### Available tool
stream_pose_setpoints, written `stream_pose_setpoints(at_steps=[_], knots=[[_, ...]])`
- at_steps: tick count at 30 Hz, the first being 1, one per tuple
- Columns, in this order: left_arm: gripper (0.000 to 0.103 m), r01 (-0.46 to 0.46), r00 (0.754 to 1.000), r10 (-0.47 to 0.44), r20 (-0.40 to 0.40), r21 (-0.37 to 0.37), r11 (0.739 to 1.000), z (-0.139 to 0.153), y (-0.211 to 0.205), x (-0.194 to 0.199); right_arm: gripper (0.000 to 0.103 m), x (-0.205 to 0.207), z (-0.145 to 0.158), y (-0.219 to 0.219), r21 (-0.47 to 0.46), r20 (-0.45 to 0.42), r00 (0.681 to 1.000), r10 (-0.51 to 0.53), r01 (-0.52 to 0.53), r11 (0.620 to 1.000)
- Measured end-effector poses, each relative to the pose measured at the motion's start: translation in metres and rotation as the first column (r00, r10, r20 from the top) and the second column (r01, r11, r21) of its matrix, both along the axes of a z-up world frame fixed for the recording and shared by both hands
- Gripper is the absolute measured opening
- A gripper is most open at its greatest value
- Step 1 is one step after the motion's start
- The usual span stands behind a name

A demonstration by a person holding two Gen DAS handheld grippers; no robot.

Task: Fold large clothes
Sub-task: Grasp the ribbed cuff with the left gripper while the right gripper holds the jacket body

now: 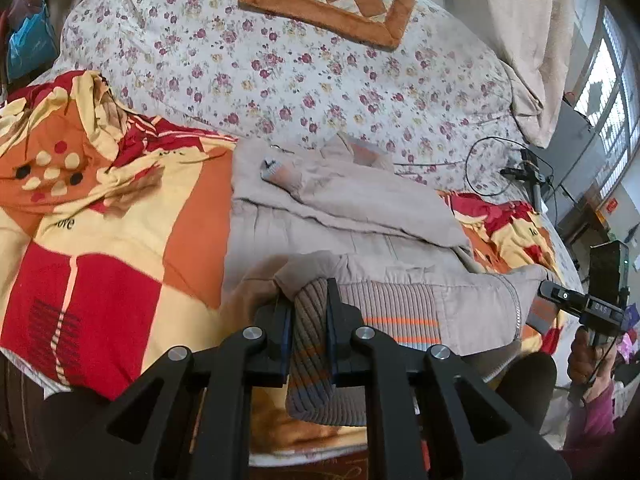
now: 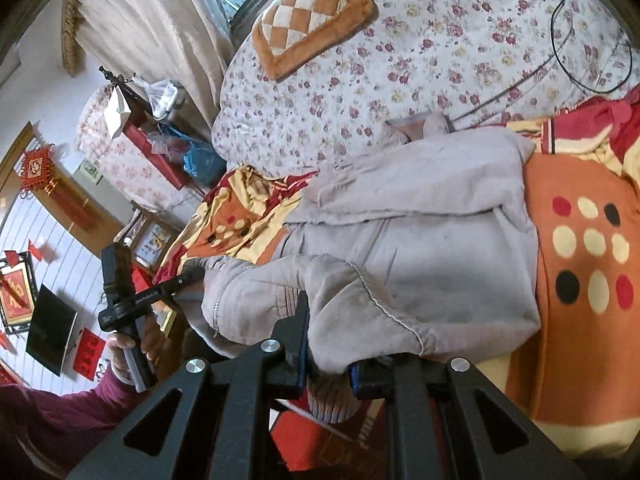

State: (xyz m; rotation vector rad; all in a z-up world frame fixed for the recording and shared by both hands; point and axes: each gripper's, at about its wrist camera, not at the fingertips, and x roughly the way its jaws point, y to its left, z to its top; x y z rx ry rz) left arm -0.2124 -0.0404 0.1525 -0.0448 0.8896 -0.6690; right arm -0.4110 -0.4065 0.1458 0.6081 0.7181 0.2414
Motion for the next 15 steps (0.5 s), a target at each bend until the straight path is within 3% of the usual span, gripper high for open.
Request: stream_pose_setpoints(at_steps=[8,15], knots=[[0.011,-0.009,0.999,0.008,0.034,0.038,0.999,0.003,-0.027,0.031,0.014,0.035,0.003,-0.023,-0.004,0.022,0.998,-0.059,0.059,0.998],[0.011,-0.022,0.998,0.019,0.057,0.054,0.998,0.017,-0.071,0.092,0.014,0.09,0.014,-0.052,-0.043,0.035,0.991,-0.13,0.132,0.99]])
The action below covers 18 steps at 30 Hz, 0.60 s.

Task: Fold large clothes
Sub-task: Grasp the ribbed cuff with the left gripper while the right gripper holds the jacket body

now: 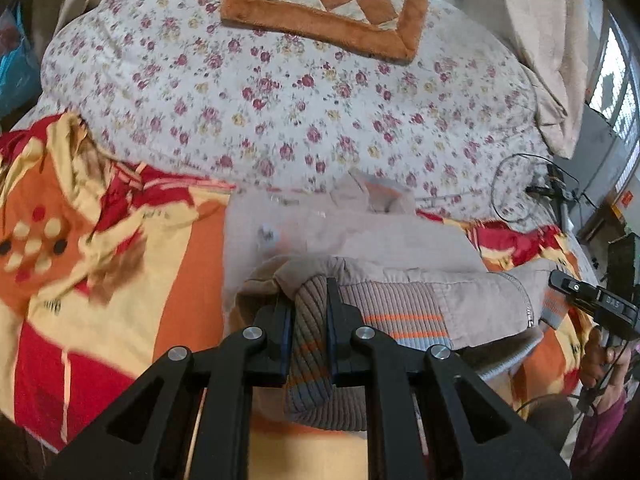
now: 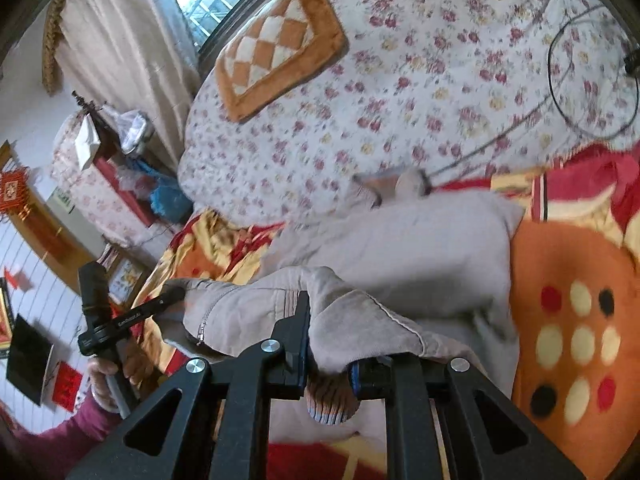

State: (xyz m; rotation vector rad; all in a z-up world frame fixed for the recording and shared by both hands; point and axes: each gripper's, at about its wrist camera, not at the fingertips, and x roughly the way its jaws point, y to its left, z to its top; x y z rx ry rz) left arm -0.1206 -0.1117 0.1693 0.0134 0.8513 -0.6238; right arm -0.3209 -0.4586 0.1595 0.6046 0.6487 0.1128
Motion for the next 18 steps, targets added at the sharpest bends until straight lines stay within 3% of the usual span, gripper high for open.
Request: stream_pose_setpoints(at_steps=[6,13,15,16,18], knots=[[0.011,-0.018,1.0,0.019,-0.02,0.056,0.998,-0.017,-0.048,0.066,0.014,0.057,-0.007,-0.033,-0.01,-0.042,0.998,-0.048,0.047,0.999],[0.014,-0.086,0.991,0.095,-0.09,0.1,0.991,-0.065,-0.087,0.136,0.014,0.143,-0.051,-0.07,-0.013,-0.148,0.983,-0.109,0.108,0.994],[0.024,-0.104,0.988,0.112,-0.109,0.079,0.992,-0.076,-0.091,0.152,0.019,0.162,-0.065,-0.081,-0.006,-0.166,0.978,-0.127,0.128,0.992],[0.03,-0.099,0.986,0.108,-0.126,0.074,0.992,-0.079,-0.092,0.158,0.026,0.169,-0.071,-0.086,-0.022,-0.182,0.972,-0.148,0.146,0.989],[0.054,-0.115,0.984,0.122,-0.13,0.064,0.991,-0.079,-0.086,0.162,0.041,0.167,-0.071,-0.092,-0.035,-0.192,0.962,-0.194,0.19,0.981]])
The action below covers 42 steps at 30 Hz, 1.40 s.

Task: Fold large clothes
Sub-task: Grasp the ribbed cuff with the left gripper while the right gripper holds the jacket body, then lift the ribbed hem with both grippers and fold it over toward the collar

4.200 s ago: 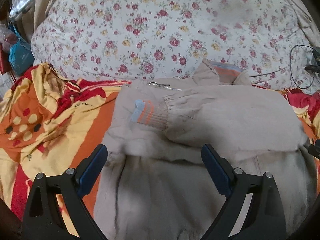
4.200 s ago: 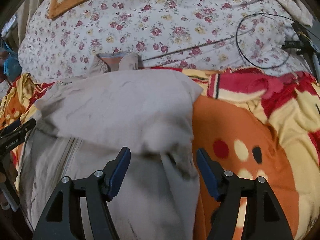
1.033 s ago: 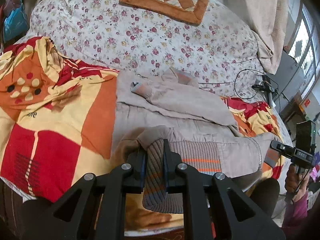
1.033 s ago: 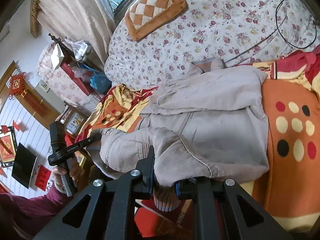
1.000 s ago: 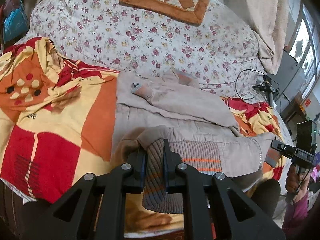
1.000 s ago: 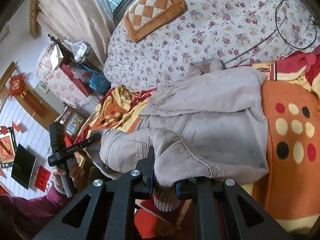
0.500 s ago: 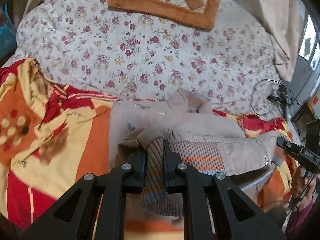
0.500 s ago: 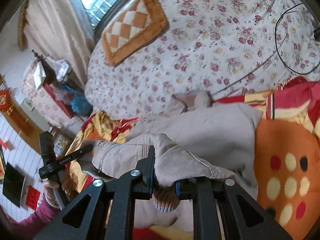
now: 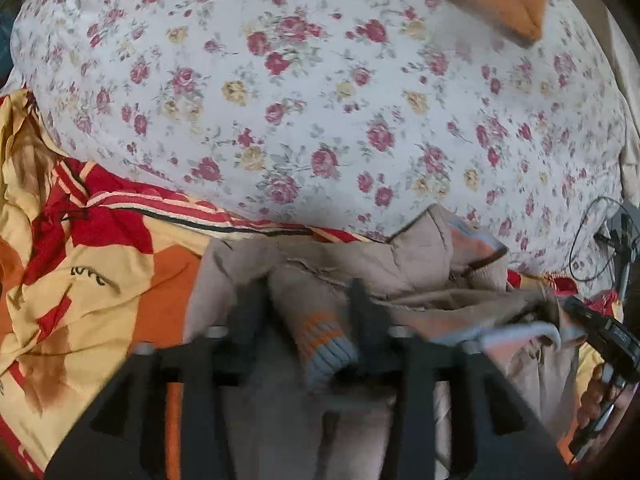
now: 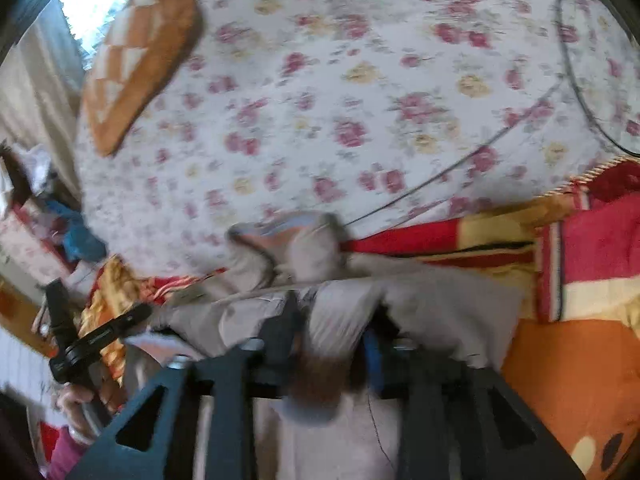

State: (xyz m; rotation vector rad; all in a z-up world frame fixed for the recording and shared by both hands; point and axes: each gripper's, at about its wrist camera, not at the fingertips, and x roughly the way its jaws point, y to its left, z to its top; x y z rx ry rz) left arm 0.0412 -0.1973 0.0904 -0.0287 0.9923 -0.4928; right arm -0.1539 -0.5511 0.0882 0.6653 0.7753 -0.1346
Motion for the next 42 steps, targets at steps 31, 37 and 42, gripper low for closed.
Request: stream_pose_setpoints(at_steps=[31,37,42], knots=[[0.077,0.016,1.0,-0.011,-0.027,0.174,0.985,-0.043,0.065,-0.065,0.074,0.025,-0.002,0.099,-0.404,-0.131,0.991,0.01,-0.062,0.913],[0.078,-0.015,0.999,0.021,-0.027,0.186,0.982,-0.051,0.062,-0.063,0.084,0.041,-0.03,0.049,-0.441,-0.312,0.946,-0.085,-0.065,0.895],[0.078,-0.048,0.999,0.047,0.011,0.211,0.976,-0.046,0.059,-0.057,0.006,0.038,-0.026,0.04,-0.4,-0.212,0.973,-0.09,-0.002,0.917]])
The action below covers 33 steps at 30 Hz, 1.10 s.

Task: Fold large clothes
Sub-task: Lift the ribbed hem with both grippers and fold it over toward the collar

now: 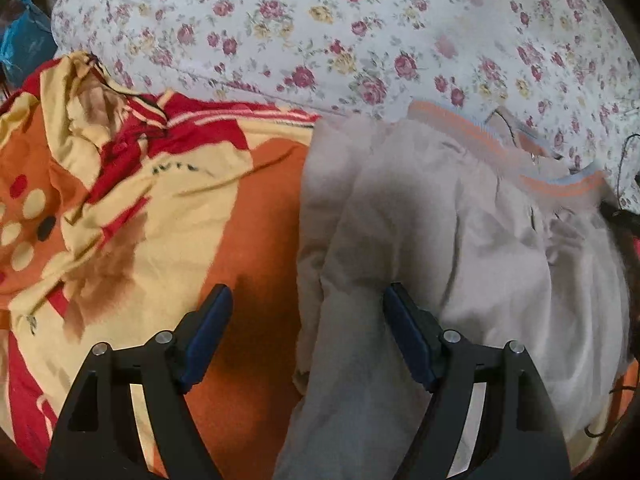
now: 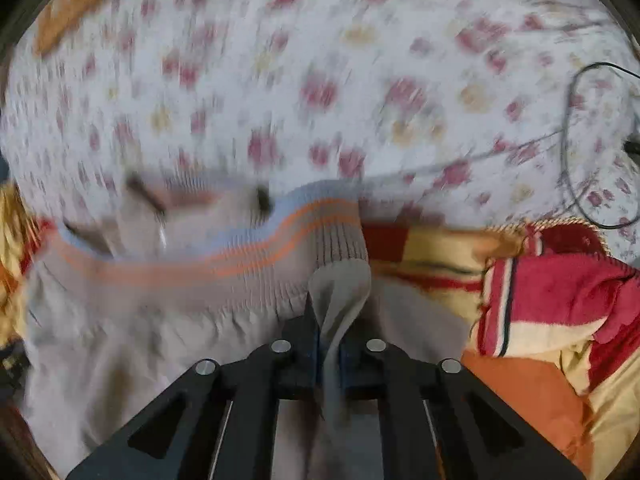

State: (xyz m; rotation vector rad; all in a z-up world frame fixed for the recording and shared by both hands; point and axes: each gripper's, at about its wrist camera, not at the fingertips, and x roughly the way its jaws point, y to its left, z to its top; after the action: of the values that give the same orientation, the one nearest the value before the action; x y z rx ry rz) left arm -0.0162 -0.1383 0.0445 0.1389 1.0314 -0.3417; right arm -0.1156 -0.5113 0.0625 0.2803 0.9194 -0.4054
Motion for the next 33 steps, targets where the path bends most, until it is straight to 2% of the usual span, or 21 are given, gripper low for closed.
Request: stream_pose_setpoints(at_steps=[1,2,3,5,6,7,9,12,13,15,19,21,22,23,24,25,27,30,33], knots=[[0.078,-0.006,1.0,0.006,0.004,0.002,1.0,0.0,-0.001,0.002,0.006,-0.005,0.003,-0.007,-0.024,0.033,0.999,-0.026,0.027,0.999],[0.078,-0.011,1.0,0.011,0.004,0.0,1.0,-0.001,-0.002,0.004,0.006,-0.008,0.001,-0.015,-0.056,0.027,0.997,-0.072,0.074,0.996],[0.079,-0.014,1.0,0.014,0.001,-0.006,1.0,-0.003,-0.003,0.005,0.007,-0.008,-0.006,-0.022,-0.049,-0.001,0.995,-0.103,0.103,0.993],[0.079,-0.022,1.0,0.022,-0.007,-0.005,1.0,-0.006,-0.004,0.006,0.017,-0.009,-0.022,-0.028,0.026,-0.058,0.992,-0.11,0.112,0.993],[0.079,-0.027,1.0,0.026,-0.008,-0.011,1.0,-0.007,-0.003,0.006,0.03,-0.013,-0.02,-0.024,0.033,-0.056,0.992,-0.112,0.114,0.993],[0.079,-0.03,1.0,0.03,-0.008,-0.02,0.999,-0.008,-0.001,0.006,0.039,-0.018,-0.015,-0.019,0.021,-0.044,0.991,-0.123,0.124,0.992],[0.079,-0.032,0.999,0.032,-0.013,-0.024,0.999,-0.008,0.002,0.005,0.048,-0.03,0.006,0.001,0.001,0.003,0.994,-0.107,0.107,0.994],[0.079,-0.039,0.999,0.039,-0.015,-0.032,0.999,-0.005,0.007,0.004,0.048,-0.034,0.029,0.046,0.023,0.076,0.996,0.039,-0.041,0.999],[0.078,-0.042,0.999,0.041,-0.016,-0.035,0.999,-0.003,0.008,0.003,0.048,-0.02,0.03,0.069,0.053,0.08,0.987,0.136,-0.14,0.989],[0.078,-0.041,0.999,0.04,-0.023,-0.051,0.998,0.0,0.011,0.0,0.05,0.0,0.026,0.095,0.103,0.086,0.968,0.235,-0.244,0.964],[0.078,-0.03,0.999,0.028,-0.022,-0.07,0.997,0.002,0.016,-0.01,0.071,0.051,0.012,0.144,0.172,0.137,0.939,0.314,-0.335,0.926],[0.079,-0.032,0.999,0.031,-0.019,-0.073,0.997,0.001,0.017,-0.013,0.07,0.078,-0.005,0.161,0.199,0.106,0.927,0.36,-0.374,0.906],[0.079,-0.035,0.999,0.033,-0.017,-0.08,0.996,0.0,0.017,-0.015,0.07,0.095,-0.017,0.175,0.197,0.063,0.918,0.391,-0.395,0.897],[0.079,-0.035,0.999,0.033,-0.016,-0.083,0.996,-0.001,0.017,-0.015,0.07,0.102,-0.028,0.188,0.166,0.008,0.912,0.41,-0.406,0.899],[0.079,-0.031,0.999,0.03,-0.014,-0.084,0.996,-0.001,0.017,-0.016,0.06,0.109,-0.036,0.196,0.128,-0.032,0.911,0.41,-0.403,0.906],[0.079,-0.024,1.0,0.024,-0.01,-0.083,0.996,-0.001,0.016,-0.016,0.026,0.114,-0.041,0.204,0.078,-0.055,0.913,0.404,-0.4,0.913],[0.079,-0.029,1.0,0.029,-0.003,-0.094,0.995,0.001,0.019,-0.015,0.0,0.12,-0.038,0.215,0.019,-0.049,0.912,0.406,-0.406,0.914],[0.079,-0.054,0.999,0.055,0.0,-0.129,0.99,0.002,0.023,-0.012,0.0,0.128,-0.031,0.219,0.011,0.008,0.921,0.39,-0.391,0.921],[0.079,-0.032,0.999,0.034,0.017,-0.117,0.993,0.004,0.02,-0.014,0.0,0.142,-0.045,0.219,0.029,-0.022,0.931,0.364,-0.363,0.931]])
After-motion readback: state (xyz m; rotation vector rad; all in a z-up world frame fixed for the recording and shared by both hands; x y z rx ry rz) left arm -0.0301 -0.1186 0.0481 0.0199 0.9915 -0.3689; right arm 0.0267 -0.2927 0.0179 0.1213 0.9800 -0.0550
